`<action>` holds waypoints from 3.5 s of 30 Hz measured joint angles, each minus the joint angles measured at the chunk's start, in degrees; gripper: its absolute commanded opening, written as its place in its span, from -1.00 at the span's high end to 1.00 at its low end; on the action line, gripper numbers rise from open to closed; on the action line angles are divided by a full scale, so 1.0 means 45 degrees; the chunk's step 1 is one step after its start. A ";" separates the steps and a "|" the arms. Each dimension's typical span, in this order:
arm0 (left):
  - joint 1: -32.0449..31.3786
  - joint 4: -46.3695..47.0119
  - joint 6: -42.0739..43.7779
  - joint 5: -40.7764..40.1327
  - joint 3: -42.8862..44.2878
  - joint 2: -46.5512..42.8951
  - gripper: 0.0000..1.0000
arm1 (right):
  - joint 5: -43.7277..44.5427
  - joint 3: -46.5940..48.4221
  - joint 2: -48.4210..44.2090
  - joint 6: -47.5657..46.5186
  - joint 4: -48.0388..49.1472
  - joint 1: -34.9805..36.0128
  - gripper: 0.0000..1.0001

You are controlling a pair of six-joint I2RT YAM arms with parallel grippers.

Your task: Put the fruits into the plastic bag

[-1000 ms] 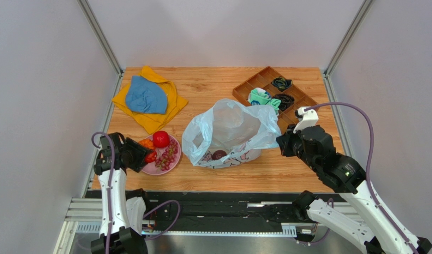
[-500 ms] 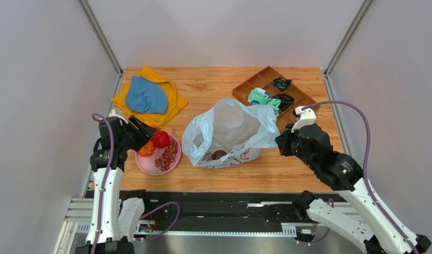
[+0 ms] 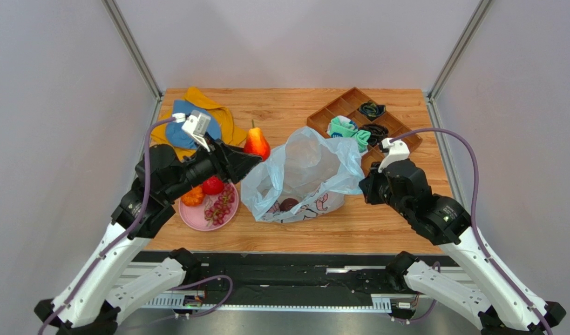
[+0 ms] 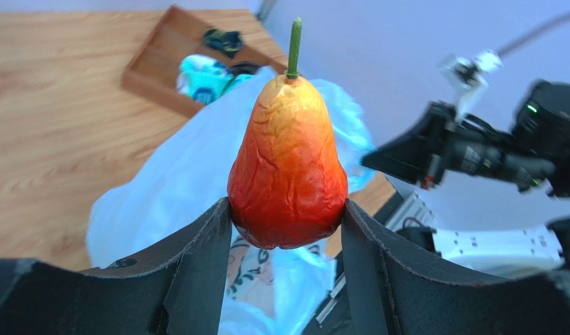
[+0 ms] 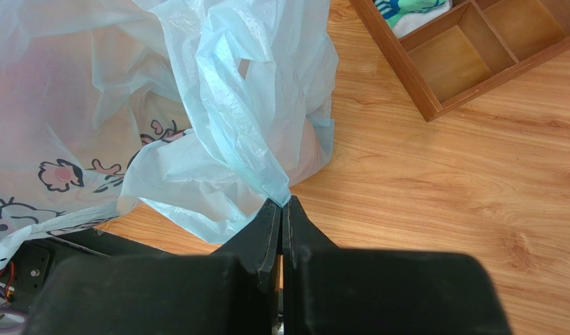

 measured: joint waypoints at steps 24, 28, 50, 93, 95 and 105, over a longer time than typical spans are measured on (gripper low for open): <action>-0.6397 -0.2744 0.3172 -0.6407 0.3089 0.7611 0.03 | -0.0107 0.0355 0.0117 0.0194 -0.0155 0.0000 1.00; -0.6329 -0.2778 0.3177 -0.6513 0.2516 0.8126 -0.04 | -0.0107 0.0355 0.0107 0.0214 -0.0155 0.0000 1.00; -0.6329 -0.2628 0.2953 -0.6232 0.2098 0.9364 -0.72 | -0.0112 0.0355 0.0131 0.0238 -0.0155 0.0000 1.00; 0.2637 -0.2934 0.0845 -0.4002 -0.3886 -0.0243 -0.70 | -0.0058 0.0355 0.0243 0.0491 -0.0151 0.0000 1.00; 0.2652 -0.3206 0.0413 -0.4231 -0.4386 -0.0267 -0.68 | -0.0058 0.0355 0.0151 0.0525 -0.0151 0.0000 1.00; 0.3279 -0.3774 -0.1020 -0.5581 -0.5654 -0.0554 -0.34 | -0.0097 0.0321 -0.0199 0.0612 -0.0146 0.0000 1.00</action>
